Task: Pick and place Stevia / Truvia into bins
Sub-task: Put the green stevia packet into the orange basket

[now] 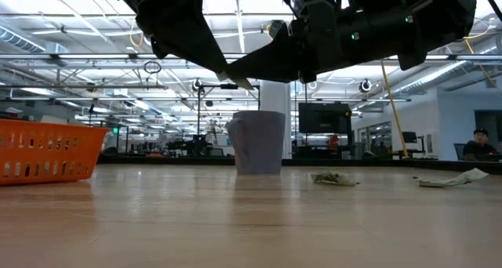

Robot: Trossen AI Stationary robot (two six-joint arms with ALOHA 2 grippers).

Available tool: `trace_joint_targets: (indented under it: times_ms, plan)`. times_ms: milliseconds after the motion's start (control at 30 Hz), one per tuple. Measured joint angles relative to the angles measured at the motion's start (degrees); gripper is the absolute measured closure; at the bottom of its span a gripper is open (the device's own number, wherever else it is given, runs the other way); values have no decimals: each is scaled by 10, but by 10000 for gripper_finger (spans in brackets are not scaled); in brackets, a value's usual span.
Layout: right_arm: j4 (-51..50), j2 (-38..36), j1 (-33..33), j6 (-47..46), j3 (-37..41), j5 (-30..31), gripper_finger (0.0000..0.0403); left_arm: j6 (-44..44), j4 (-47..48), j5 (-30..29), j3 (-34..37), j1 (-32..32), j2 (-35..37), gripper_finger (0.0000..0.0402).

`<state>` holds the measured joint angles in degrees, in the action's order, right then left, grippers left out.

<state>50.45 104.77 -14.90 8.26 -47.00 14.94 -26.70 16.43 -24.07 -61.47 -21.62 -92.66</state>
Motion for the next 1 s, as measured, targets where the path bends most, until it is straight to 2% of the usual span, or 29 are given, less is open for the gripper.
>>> trace_joint_targets:
  times_ms: [467,1000]
  plan:
    - [-55,0,0,-22,0,-2,403,-6,0,-19,0,-3,0,350]
    - [-11,0,0,-16,0,-2,403,-12,-2,-12,0,-2,0,350]
